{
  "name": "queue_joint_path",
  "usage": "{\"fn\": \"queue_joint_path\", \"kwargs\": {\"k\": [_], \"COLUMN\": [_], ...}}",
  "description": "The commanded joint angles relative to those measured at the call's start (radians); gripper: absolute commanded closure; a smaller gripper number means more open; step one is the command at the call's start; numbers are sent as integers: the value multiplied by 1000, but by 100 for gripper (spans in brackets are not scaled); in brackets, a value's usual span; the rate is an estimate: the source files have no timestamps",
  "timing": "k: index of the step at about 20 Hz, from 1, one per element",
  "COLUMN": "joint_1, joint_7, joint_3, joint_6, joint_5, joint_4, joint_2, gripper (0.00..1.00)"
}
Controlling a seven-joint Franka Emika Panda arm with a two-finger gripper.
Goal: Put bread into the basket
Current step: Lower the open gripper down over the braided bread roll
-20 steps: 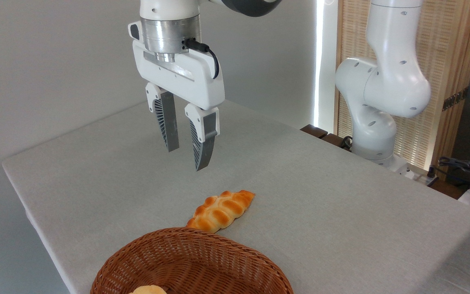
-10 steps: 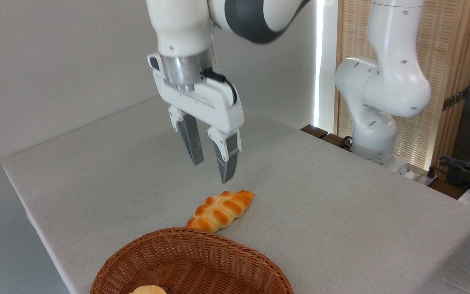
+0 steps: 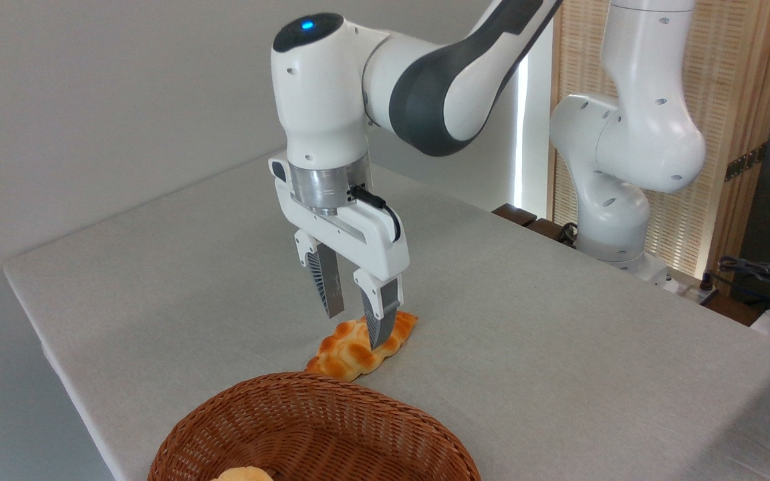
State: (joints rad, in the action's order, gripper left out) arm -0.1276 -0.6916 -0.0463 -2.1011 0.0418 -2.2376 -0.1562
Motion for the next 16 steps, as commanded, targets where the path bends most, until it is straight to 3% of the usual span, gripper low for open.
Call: {"fn": "queue_joint_path", "kwargs": {"k": [1,9,10,11,12,16], "joint_1": [-1,-20,-20,-20,-20,-20], "joint_7": [-39,-40,-42,-49,-51,-51], "joint_3": [-3,-1,-3,-1,-1,-1], "joint_6": [-112,-117,-117,-117,-116,-111], "joint_5": [6,4,4,4,4,4], "joint_4": [-60,-59,-59,-59,-57,-59], "joint_2": [13,37,37,37,37,35], "gripper": [0,1,17,44,61,64]}}
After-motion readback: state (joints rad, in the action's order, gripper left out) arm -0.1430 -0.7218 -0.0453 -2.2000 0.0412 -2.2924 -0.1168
